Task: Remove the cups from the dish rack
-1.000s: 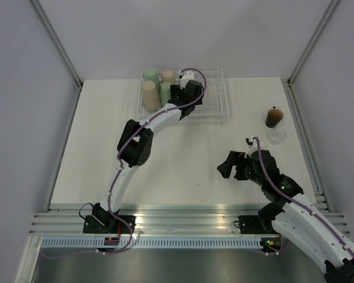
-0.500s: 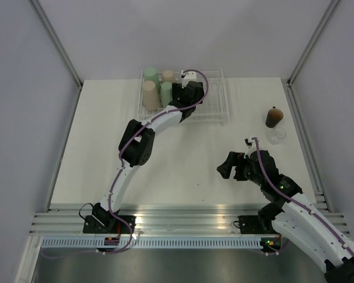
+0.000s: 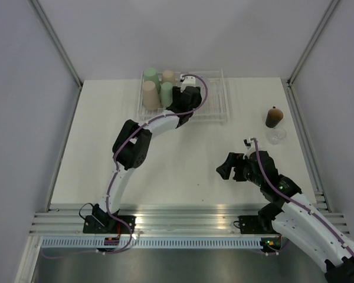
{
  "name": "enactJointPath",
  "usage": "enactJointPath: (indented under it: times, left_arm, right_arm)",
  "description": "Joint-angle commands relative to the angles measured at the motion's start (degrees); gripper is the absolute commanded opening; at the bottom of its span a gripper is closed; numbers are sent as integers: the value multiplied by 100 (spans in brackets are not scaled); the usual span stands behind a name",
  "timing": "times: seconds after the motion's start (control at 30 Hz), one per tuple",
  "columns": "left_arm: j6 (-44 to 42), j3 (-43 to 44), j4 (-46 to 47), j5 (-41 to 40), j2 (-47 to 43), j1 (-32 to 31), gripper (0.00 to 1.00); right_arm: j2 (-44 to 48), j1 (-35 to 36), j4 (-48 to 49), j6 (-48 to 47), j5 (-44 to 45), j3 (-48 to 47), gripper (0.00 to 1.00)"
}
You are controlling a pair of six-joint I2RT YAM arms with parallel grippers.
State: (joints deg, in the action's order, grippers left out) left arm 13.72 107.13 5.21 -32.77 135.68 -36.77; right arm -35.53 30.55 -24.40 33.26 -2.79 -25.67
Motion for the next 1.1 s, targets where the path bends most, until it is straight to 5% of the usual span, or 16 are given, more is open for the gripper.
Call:
enactJointPath:
  times: [0.0,0.43,0.67,1.07]
  left_arm:
    - [-211,-420,208,-132,-664,-119,2]
    - [-256,-1555,1324,245,-2027,-146,2]
    - [815,-1783,624,860,-2914,-137,2]
    - [3848,-5411,910,4884,-6517,451,2]
  right_arm:
    - [72,22,111,6,-3,27,92]
    - [55,30,103,-30,24,-43,92]
    - [222,30,-82,-30,400,-192,93]
    - [-393,74,954,-56,-160,-237,93]
